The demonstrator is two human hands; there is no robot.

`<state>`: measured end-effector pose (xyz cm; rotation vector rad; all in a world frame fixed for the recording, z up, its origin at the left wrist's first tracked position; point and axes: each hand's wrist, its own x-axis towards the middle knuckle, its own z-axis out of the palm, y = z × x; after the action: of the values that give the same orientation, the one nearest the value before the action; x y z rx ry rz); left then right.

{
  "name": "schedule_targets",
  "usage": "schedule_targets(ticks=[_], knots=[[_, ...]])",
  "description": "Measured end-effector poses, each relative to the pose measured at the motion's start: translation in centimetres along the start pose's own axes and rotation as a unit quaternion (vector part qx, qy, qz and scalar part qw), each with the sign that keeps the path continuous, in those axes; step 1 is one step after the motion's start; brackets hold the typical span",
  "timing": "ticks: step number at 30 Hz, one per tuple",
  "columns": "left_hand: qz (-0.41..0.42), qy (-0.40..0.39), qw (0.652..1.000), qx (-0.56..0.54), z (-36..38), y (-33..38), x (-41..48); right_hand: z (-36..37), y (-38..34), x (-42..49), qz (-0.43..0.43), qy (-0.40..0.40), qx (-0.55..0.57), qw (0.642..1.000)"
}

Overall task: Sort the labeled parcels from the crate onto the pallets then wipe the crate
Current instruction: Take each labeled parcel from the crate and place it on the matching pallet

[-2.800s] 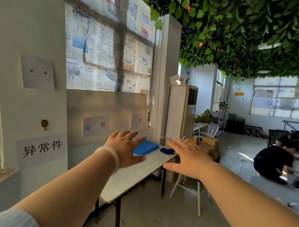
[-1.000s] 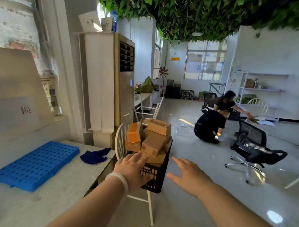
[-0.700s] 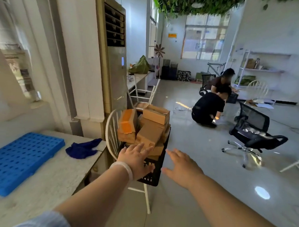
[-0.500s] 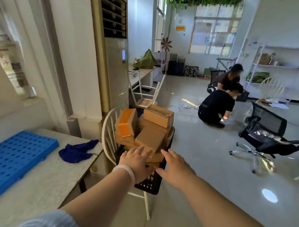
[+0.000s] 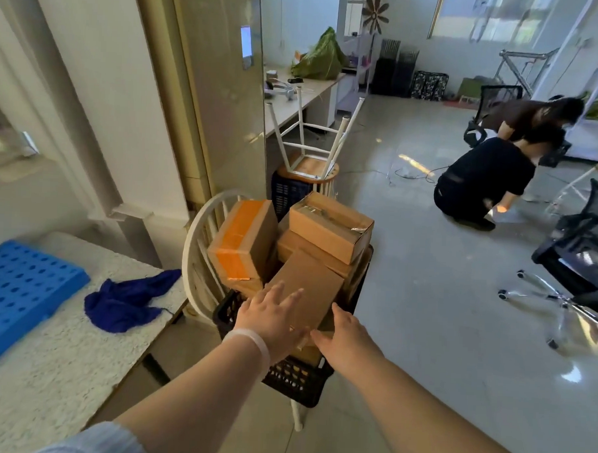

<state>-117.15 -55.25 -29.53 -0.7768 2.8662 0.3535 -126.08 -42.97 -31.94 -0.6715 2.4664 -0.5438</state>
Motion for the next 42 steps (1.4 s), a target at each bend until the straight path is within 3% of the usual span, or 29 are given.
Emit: schedule_targets(ticks=[8, 14, 19, 23, 34, 42], knots=[[-0.015, -0.026, 1.0, -0.006, 1.2, -1.8, 7.0, 2.6, 0.4, 6.7, 0.116, -0.016, 0.104, 0.988], [-0.037, -0.095, 0.994, -0.03, 1.9, -2.9, 8.6, 5.1, -0.6, 7.9, 0.126, -0.02, 0.237, 0.963], [-0.054, -0.059, 0.992, -0.099, 1.9, -3.0, 7.4, 4.0, -1.0, 6.5, 0.102, 0.021, 0.278, 0.955], [-0.092, -0.051, 0.978, -0.182, 2.0, -2.8, 5.3, 2.9, -1.0, 4.8, 0.082, -0.001, 0.316, 0.945], [-0.185, -0.012, 0.945, -0.27, -1.7, -0.6, 0.5, -1.3, -3.0, 0.8, -0.065, 0.053, 0.33, 0.94], [-0.167, 0.035, 0.932, -0.319, -4.0, 0.4, -1.9, -2.6, -4.0, -1.7, -0.149, 0.087, 0.324, 0.93]])
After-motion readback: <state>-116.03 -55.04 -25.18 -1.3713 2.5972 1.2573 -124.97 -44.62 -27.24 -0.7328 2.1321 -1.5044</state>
